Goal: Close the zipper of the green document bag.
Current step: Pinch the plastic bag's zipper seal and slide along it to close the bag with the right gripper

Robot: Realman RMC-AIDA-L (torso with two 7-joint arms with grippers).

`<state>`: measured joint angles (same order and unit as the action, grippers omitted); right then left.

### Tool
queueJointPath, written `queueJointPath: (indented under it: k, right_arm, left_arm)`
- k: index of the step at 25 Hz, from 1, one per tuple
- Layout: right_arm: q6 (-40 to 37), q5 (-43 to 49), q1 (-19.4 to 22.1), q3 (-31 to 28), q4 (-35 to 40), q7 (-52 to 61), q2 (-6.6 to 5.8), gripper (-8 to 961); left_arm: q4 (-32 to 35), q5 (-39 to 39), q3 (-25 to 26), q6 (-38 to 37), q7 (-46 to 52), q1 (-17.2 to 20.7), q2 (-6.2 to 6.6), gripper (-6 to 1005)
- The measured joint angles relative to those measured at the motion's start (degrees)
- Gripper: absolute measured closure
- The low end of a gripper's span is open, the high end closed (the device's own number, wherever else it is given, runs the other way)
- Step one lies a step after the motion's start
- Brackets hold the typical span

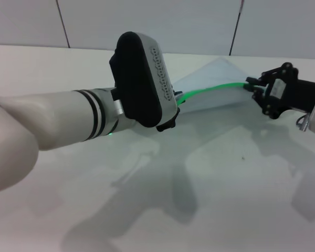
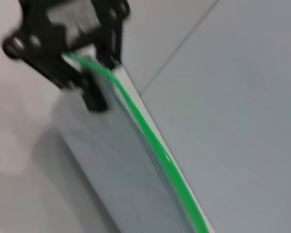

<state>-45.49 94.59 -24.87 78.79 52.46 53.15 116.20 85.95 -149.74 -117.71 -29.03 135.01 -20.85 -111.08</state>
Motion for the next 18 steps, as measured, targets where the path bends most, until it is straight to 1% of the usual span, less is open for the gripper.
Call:
queueJointPath:
  k: [4,8,18]
  right_arm:
    - [1.66,0.38,-0.15,-0.25,-0.85,-0.05,-0.04,885]
    - [2.92,1.39,-0.48,-1.73,-2.14,-0.06,-0.08,886]
    - [4.29,2.64,-1.24,-7.14,-5.19,-0.07,-0.10,886]
  left_arm:
    - [1.04,-0.84,0.08,-0.06,-0.02,1.12,0.00,861]
    - [2.29,-1.34,0.53,-0.12,-0.02,2.43,0.02,859]
    - [6.17,-1.93,0.82,-0.24,-0.01,6.53,1.02,856]
